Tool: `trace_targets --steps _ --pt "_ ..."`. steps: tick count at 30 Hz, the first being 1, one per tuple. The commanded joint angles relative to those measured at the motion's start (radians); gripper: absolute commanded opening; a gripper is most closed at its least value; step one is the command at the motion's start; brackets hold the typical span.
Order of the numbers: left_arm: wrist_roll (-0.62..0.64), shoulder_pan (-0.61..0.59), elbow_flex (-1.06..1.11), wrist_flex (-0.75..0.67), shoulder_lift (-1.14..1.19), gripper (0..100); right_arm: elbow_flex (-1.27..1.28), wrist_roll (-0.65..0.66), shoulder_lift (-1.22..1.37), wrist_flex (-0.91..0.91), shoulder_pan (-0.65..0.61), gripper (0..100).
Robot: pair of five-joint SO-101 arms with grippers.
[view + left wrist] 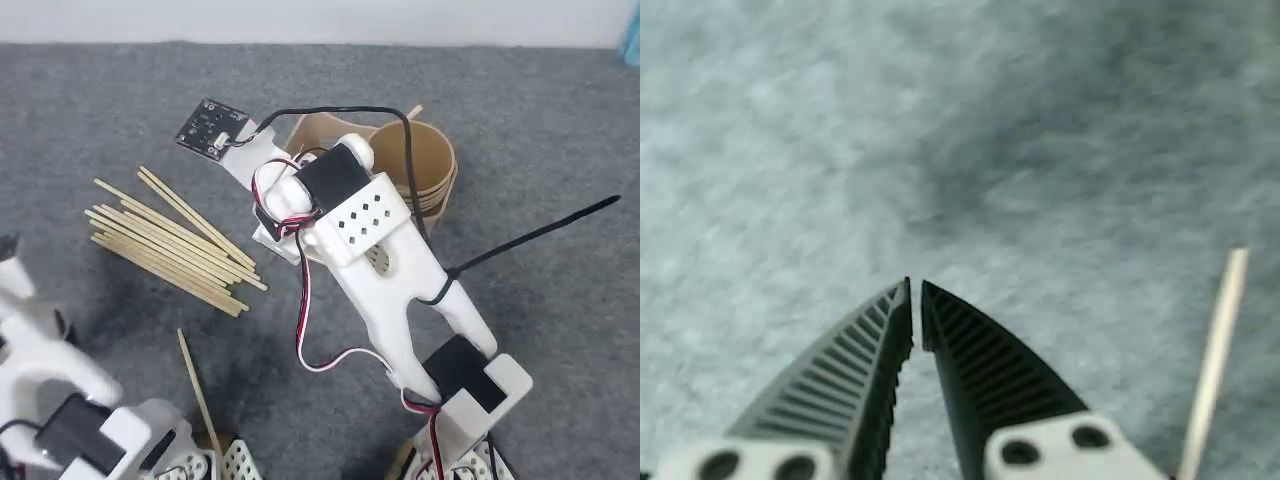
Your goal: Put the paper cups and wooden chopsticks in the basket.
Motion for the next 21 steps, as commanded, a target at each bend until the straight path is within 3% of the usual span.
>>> trace_targets --steps 1,6,13,21 --pt "0.002 -0.118 -0.035 -0.069 -0.011 1 0.023 0.002 -0.071 0.033 -0.024 22.4" --pt "0.117 -0.261 -0.079 -0.198 -0.005 1 0.132 -0.147 -0.070 -0.059 -0.145 22.4" --pt "0.270 -0.404 -0.087 -0.407 -0.003 6 0.434 -0.381 -0.070 -0.444 -0.269 22.4" --pt "0.328 -0.463 -0.237 -0.439 0.103 8 0.641 -0.531 -0.079 -0.716 -0.381 22.4"
